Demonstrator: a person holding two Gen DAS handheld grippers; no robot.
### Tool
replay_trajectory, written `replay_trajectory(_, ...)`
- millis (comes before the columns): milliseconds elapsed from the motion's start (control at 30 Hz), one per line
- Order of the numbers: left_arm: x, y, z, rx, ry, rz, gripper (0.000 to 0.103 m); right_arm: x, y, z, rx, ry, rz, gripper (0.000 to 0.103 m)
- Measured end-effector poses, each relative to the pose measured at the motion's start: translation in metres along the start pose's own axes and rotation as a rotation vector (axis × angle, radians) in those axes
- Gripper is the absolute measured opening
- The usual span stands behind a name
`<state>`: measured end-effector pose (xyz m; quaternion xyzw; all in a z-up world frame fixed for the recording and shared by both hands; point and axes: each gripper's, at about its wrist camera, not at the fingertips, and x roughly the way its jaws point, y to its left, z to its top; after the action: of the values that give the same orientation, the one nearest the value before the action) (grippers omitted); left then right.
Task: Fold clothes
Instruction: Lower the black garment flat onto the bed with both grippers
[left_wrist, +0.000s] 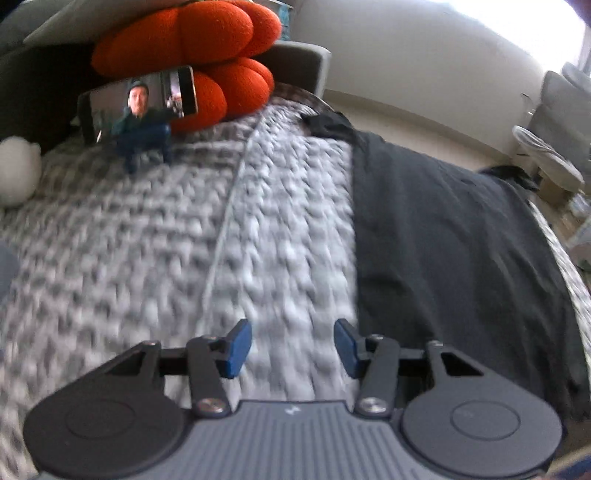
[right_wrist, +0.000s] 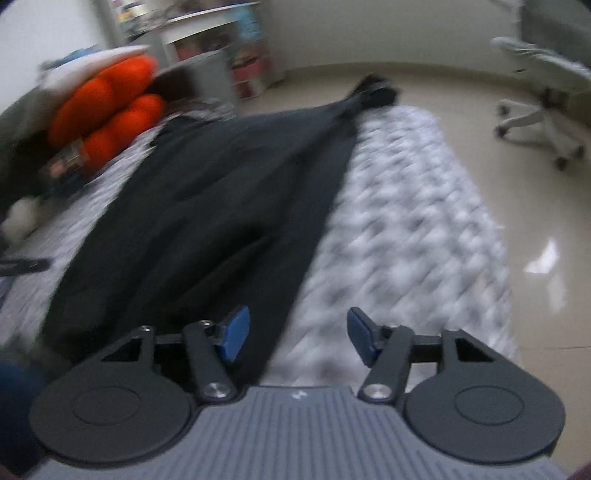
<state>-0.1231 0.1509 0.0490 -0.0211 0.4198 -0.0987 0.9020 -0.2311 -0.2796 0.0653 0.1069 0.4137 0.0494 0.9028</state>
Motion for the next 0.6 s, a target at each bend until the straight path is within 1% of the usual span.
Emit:
replay_trajectory(33,-0.006,0.000,-0.007,0.000,0.005,-0.012,0.049,-0.002,0.007,-0.008,-0.009,0.011,0.027,0.054)
replay_trajectory(133,-0.016,0.002,-0.019,-0.037,0.019,-0.064,0.049,0.001,0.006,-0.018,0.062,0.065,0.069,0.050)
replay_trajectory(200,-0.015,0.000,-0.024,-0.050,0.034,-0.097,0.049,0.006,0.005,-0.024,0.114,0.099,0.104,0.043)
replay_trajectory(267,-0.014,-0.002,-0.029,-0.063,0.046,-0.130,0.049,0.004,0.008,-0.027,0.132,0.110,0.122,0.038)
replay_trajectory(333,-0.010,-0.004,-0.033,-0.089,0.059,-0.159,0.049,0.007,0.013,-0.027,0.119,0.112,0.101,0.025)
replay_trajectory(367,-0.007,-0.005,-0.035,-0.101,0.062,-0.156,0.049,0.008,0.016,-0.025,0.112,0.111,0.089,0.022)
replay_trajectory(400,-0.005,-0.007,-0.036,-0.113,0.064,-0.153,0.049,0.010,0.019,-0.024,0.105,0.110,0.077,0.012)
replay_trajectory(433,-0.003,-0.008,-0.038,-0.119,0.065,-0.149,0.049,0.012,0.020,-0.023,0.105,0.114,0.079,0.006)
replay_trajectory(500,-0.003,-0.014,-0.038,-0.097,0.058,-0.135,0.049,0.012,0.023,-0.025,0.095,0.109,0.073,0.006)
replay_trajectory(567,-0.005,-0.014,-0.037,-0.094,0.059,-0.142,0.049,0.009,0.025,-0.025,0.083,0.094,0.068,0.007)
replay_trajectory(600,-0.006,-0.014,-0.037,-0.095,0.060,-0.146,0.049,0.007,0.023,-0.024,0.102,0.082,0.072,0.013)
